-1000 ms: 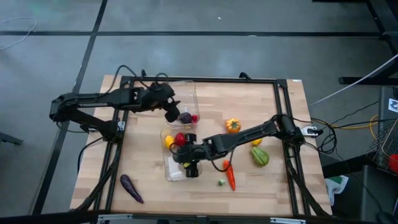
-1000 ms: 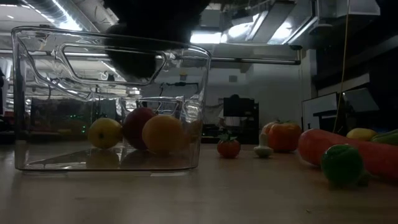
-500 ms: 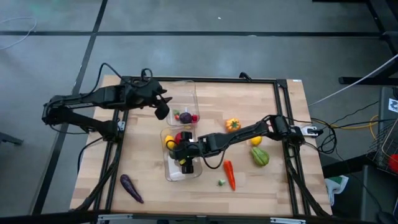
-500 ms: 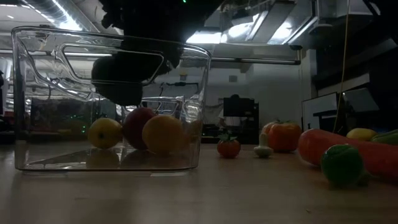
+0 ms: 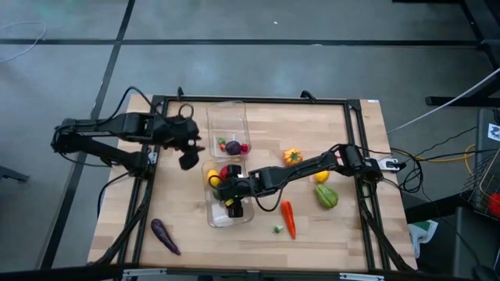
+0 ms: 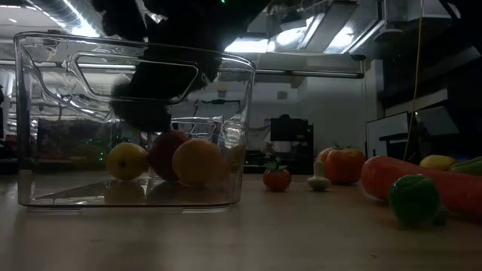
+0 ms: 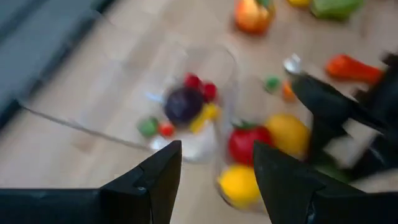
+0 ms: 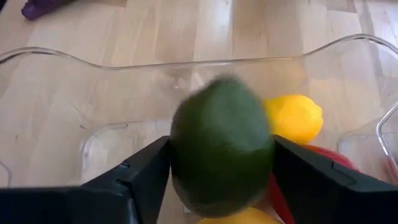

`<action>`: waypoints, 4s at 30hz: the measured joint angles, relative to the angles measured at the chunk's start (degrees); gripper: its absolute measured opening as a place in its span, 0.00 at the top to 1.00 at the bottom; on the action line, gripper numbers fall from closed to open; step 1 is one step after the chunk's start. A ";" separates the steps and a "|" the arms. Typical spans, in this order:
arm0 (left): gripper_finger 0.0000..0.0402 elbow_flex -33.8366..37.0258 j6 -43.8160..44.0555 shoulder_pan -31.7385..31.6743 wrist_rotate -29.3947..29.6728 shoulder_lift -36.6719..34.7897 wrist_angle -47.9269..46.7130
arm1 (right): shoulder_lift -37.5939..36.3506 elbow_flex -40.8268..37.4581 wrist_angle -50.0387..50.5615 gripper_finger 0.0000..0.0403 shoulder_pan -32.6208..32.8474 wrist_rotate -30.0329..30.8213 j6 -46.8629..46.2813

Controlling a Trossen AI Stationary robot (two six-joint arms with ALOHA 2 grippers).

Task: Sort produce into baskets
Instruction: Put the green lime into the bottom transparent bin, then put the purple eggplant into the top transparent bin

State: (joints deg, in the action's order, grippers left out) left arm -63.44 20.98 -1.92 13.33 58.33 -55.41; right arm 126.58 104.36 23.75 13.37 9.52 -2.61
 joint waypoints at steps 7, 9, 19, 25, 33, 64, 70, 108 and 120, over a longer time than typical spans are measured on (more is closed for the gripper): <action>0.52 0.00 10.87 6.63 -10.92 0.06 -9.99 | 0.00 0.00 0.21 0.11 0.00 0.00 0.00; 0.52 0.00 13.85 9.19 -13.76 0.07 -12.38 | 0.00 0.00 0.21 0.06 0.00 0.00 0.00; 0.52 0.07 27.96 27.85 -18.87 2.40 -13.87 | 0.00 0.00 0.00 0.05 -0.02 1.63 0.00; 0.52 0.11 31.86 40.37 -18.96 7.26 -12.53 | -0.04 0.00 0.01 0.06 -0.36 2.62 0.09; 0.52 0.13 28.21 50.34 -18.95 15.58 -9.38 | -0.09 0.00 0.25 0.06 -1.05 2.95 0.11; 0.52 0.13 27.02 56.20 -18.85 35.21 -3.48 | -0.09 0.04 0.28 0.06 -1.09 2.93 2.91; 0.52 0.13 23.67 55.32 -22.66 35.21 -3.46 | -0.09 0.04 0.28 0.06 -1.09 2.93 2.91; 0.52 0.00 3.64 59.59 -19.06 45.52 -0.88 | -0.32 0.07 0.52 0.06 -1.09 2.91 2.93; 0.65 0.07 2.90 59.46 -19.09 45.48 -0.55 | -5.89 0.11 6.91 0.06 -1.01 2.91 2.93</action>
State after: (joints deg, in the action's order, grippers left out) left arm -63.37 23.88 57.54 -5.76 103.80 -55.96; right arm 120.69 104.47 30.67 12.36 12.43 0.32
